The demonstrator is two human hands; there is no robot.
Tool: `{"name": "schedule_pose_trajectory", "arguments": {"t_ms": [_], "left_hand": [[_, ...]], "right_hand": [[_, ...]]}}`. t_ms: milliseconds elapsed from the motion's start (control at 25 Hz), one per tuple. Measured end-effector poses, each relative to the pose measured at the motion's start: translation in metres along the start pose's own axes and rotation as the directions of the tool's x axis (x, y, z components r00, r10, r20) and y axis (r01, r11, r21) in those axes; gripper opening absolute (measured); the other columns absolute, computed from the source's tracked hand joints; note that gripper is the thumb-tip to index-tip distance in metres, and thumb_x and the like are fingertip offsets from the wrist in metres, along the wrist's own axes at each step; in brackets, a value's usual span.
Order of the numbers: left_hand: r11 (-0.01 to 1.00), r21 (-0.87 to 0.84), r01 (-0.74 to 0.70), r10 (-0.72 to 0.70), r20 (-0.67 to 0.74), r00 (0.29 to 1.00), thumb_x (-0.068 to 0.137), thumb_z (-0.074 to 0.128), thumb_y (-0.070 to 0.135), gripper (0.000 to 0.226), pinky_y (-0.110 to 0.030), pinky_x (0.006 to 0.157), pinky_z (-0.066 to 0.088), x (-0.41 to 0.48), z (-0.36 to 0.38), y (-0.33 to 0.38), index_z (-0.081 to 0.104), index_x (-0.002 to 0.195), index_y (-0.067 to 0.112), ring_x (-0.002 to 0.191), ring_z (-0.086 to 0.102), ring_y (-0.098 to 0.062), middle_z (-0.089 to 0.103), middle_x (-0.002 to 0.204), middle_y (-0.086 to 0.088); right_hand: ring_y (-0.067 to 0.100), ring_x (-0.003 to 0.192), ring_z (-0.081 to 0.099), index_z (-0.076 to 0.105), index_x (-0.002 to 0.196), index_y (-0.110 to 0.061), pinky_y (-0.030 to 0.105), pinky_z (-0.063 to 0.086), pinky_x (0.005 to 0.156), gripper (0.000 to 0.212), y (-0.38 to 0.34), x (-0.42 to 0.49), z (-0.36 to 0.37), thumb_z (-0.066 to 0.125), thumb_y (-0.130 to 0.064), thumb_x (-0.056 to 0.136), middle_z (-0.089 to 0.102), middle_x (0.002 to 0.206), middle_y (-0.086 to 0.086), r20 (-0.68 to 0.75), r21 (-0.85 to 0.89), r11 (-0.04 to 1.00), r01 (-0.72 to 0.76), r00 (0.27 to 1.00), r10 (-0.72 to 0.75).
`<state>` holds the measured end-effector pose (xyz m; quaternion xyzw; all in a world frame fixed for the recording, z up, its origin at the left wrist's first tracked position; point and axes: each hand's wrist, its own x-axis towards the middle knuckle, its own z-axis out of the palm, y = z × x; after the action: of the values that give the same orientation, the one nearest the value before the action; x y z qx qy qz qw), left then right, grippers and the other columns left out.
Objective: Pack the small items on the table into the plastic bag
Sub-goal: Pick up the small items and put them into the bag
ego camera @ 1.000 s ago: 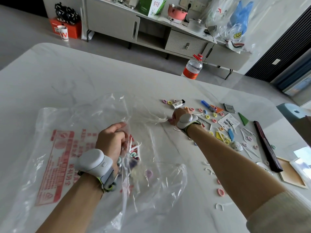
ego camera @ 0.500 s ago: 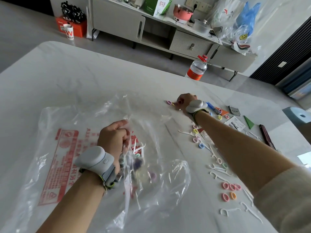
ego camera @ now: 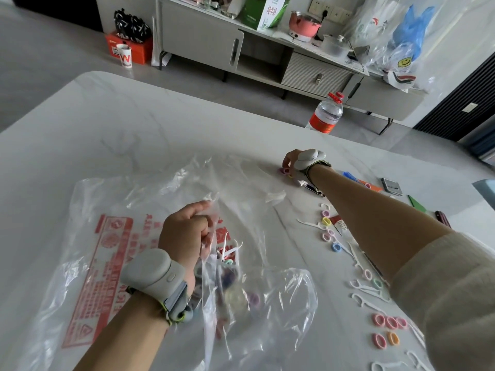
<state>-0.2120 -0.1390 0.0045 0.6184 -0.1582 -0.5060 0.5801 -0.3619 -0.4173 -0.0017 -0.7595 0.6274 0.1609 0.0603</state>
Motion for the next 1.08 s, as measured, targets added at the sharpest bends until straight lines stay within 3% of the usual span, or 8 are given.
{"name": "schedule_pose_trajectory", "arguments": {"t_ms": [120,240,320,480,840,960,1000,1080], "left_hand": [[1.0,0.022,-0.011,0.011,0.013,1.0,0.081,0.037,-0.012,0.052,-0.015,0.032,0.028,-0.002,0.001,-0.001,0.064,0.117,0.014,0.038,0.037,-0.007,0.049,0.064,-0.009],[1.0,0.013,-0.018,0.018,0.005,1.0,0.08,0.036,-0.013,0.052,-0.015,0.033,0.029,-0.002,0.0,-0.001,0.064,0.116,0.014,0.042,0.038,-0.01,0.05,0.064,-0.007],[1.0,0.005,-0.015,0.015,-0.009,1.0,0.08,0.037,-0.013,0.051,-0.015,0.034,0.03,-0.001,0.0,-0.002,0.066,0.113,0.013,0.045,0.038,-0.012,0.054,0.062,-0.002],[1.0,0.008,-0.022,0.022,-0.009,1.0,0.081,0.038,-0.012,0.048,-0.015,0.034,0.031,-0.001,0.001,-0.003,0.066,0.111,0.013,0.046,0.039,-0.013,0.055,0.058,0.001],[0.999,0.003,-0.037,0.037,-0.007,0.999,0.08,0.039,-0.012,0.047,-0.014,0.034,0.029,-0.003,0.001,-0.004,0.066,0.109,0.013,0.039,0.039,-0.009,0.055,0.06,-0.003],[0.999,0.005,-0.032,0.032,-0.022,0.999,0.078,0.039,-0.011,0.049,-0.013,0.035,0.03,0.0,0.001,-0.006,0.068,0.11,0.012,0.036,0.041,-0.007,0.057,0.056,0.003],[1.0,0.001,-0.029,0.029,-0.022,0.999,0.077,0.039,-0.011,0.05,-0.013,0.034,0.029,0.001,0.001,-0.007,0.067,0.111,0.011,0.035,0.04,-0.007,0.056,0.058,0.001],[1.0,0.0,-0.027,0.027,-0.018,0.999,0.076,0.038,-0.011,0.051,-0.011,0.033,0.028,-0.001,0.001,-0.007,0.067,0.112,0.011,0.034,0.04,-0.006,0.053,0.062,-0.002]], "right_hand": [[0.025,0.092,0.059,0.063,0.109,-0.016,0.023,0.039,0.071,0.03,0.003,0.012,0.008,0.056,-0.029,0.083,0.068,0.107,0.005,-0.018,0.033,0.999,0.001,1.0,0.0],[0.025,0.097,0.058,0.059,0.112,-0.026,0.024,0.036,0.071,0.032,-0.003,-0.001,0.006,0.06,-0.04,0.083,0.063,0.106,0.001,-0.03,0.033,0.999,0.041,0.999,-0.04],[0.027,0.115,0.055,0.06,0.115,-0.022,0.026,0.037,0.081,0.03,-0.006,-0.004,0.009,0.055,-0.036,0.089,0.06,0.121,0.003,-0.094,-0.042,0.998,0.049,0.994,-0.052],[0.03,0.116,0.054,0.061,0.116,-0.015,0.027,0.038,0.079,0.028,-0.012,-0.013,0.017,0.05,-0.03,0.095,0.059,0.125,0.008,-0.155,-0.108,0.991,0.076,0.984,-0.092],[0.032,0.121,0.05,0.045,0.125,-0.012,0.035,0.04,0.092,0.04,-0.007,-0.069,0.022,0.046,-0.025,0.088,0.051,0.128,0.01,0.013,-0.386,0.89,0.243,0.966,-0.258],[0.036,0.125,0.044,0.044,0.13,-0.013,0.051,0.032,0.104,0.045,-0.007,-0.085,0.041,0.042,-0.019,0.086,0.053,0.125,0.011,0.024,-0.476,0.849,0.231,0.968,-0.25],[0.038,0.123,0.045,0.044,0.132,-0.013,0.055,0.034,0.103,0.05,-0.007,-0.089,0.046,0.04,-0.016,0.082,0.056,0.12,0.012,0.039,-0.482,0.843,0.237,0.967,-0.25],[0.035,0.118,0.051,0.051,0.127,-0.013,0.043,0.044,0.092,0.046,-0.002,-0.096,0.054,0.041,-0.014,0.082,0.06,0.115,0.011,0.004,-0.351,0.916,0.195,0.978,-0.207]]}}
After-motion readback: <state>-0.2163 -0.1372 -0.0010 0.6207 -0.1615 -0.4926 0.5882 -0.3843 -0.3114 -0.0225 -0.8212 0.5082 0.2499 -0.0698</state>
